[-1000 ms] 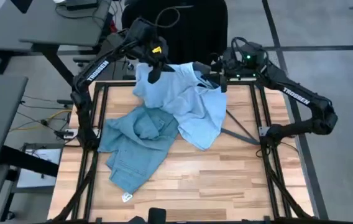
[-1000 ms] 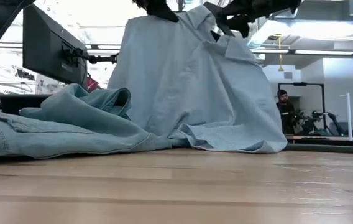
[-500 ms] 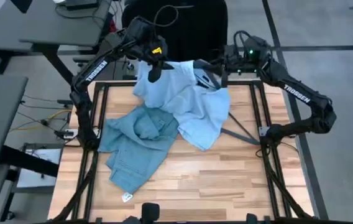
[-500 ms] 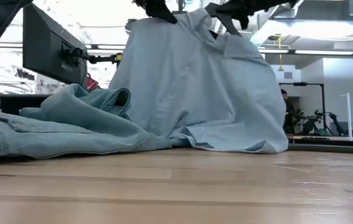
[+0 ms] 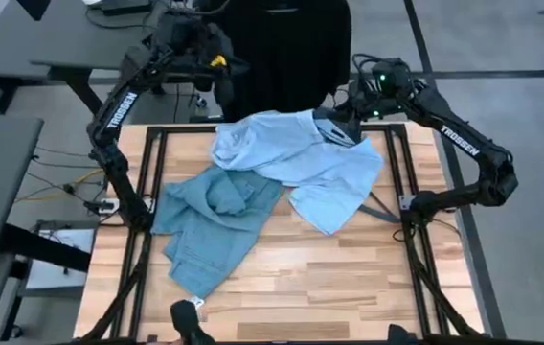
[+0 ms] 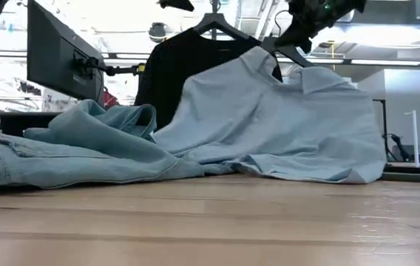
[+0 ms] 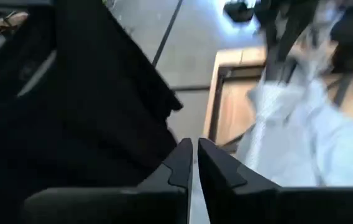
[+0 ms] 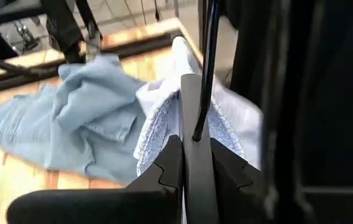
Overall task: Hang clothes
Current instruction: Unhang the blue shirt from the rack
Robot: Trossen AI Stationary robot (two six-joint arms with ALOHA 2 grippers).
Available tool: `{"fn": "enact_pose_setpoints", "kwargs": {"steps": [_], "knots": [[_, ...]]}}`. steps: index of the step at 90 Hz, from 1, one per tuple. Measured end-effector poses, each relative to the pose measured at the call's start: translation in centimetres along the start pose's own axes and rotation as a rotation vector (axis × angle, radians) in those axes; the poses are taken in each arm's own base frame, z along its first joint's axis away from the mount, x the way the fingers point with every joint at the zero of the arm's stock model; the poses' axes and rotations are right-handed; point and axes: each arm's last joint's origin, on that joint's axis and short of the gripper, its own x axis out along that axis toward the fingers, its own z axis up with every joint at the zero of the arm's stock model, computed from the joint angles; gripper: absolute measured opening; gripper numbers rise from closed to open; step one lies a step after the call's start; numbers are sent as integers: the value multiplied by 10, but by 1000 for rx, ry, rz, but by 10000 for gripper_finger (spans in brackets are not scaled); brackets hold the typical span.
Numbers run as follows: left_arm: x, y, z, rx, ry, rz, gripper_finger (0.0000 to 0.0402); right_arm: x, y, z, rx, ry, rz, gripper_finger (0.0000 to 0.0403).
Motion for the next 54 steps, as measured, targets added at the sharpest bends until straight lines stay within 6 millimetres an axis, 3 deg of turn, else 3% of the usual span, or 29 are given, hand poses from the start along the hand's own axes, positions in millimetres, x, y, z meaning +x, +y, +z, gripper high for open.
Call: {"fn": "enact_pose_setpoints", "kwargs": {"steps": [12, 34, 54], "knots": [[22, -4, -4, -111, 1, -105, 13, 0, -1, 4, 13, -38, -4, 29], [71, -39, -3, -198, 48, -244, 60, 4, -8, 6, 18, -36, -141, 29], [109, -68, 2, -379, 86, -130, 101, 24, -17, 1, 49, 28, -319, 29]]}}
